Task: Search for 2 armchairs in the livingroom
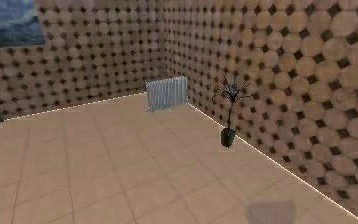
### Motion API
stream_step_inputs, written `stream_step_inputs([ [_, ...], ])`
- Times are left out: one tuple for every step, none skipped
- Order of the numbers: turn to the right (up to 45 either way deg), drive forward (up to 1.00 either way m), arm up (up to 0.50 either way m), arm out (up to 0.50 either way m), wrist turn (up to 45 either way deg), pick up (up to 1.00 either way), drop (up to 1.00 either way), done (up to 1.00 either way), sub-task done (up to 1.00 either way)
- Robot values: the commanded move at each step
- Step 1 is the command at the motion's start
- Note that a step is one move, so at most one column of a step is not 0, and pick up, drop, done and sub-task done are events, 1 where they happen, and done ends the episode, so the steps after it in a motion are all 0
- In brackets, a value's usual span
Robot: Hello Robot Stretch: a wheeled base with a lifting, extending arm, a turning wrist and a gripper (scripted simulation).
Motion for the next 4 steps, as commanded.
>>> stream_step_inputs([
  [-45.0,0.0,0.0,0.0,0.0,0.0,0.0,0.0,0.0],
  [-45.0,0.0,0.0,0.0,0.0,0.0,0.0,0.0,0.0],
  [-27.0,0.0,0.0,0.0,0.0,0.0,0.0,0.0,0.0],
  [0.0,0.05,0.0,0.0,0.0,0.0,0.0,0.0,0.0],
])
